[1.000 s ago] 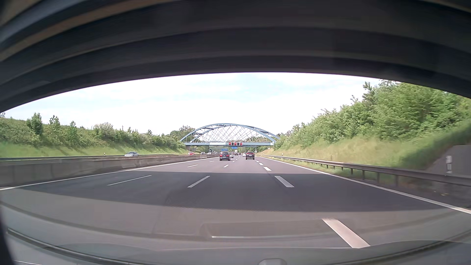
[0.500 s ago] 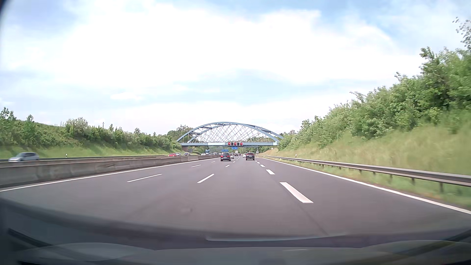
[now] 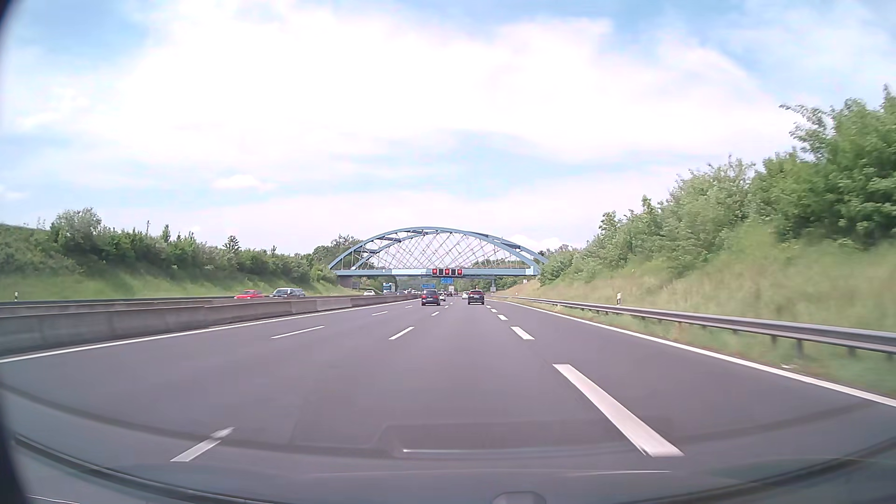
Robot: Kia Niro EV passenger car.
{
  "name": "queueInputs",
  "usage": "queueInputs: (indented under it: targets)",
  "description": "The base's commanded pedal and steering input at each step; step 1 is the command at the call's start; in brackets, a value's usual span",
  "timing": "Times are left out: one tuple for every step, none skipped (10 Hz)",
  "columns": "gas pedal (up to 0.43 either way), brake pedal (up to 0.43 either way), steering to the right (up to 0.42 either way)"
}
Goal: Follow the waypoints while adhering to traffic rules and regulations
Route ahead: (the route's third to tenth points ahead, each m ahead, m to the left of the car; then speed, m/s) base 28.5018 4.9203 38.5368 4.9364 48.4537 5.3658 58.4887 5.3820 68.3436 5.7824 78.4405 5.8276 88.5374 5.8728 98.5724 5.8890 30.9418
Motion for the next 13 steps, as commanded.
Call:
queueInputs:
  targets:
    - [0.138,0.0,-0.001]
    - [0.138,0.0,-0.001]
    - [0.138,0.0,-0.001]
    - [0.138,0.0,-0.001]
    - [0.138,0.0,-0.001]
    - [0.138,0.0,-0.001]
    - [0.138,0.0,-0.001]
    - [0.138,0.0,-0.001]
    - [0.138,0.0,-0.001]
    - [0.138,0.0,-0.001]
    - [0.138,0.0,-0.001]
    - [0.138,0.0,-0.001]
    - [0.138,0.0,-0.001]
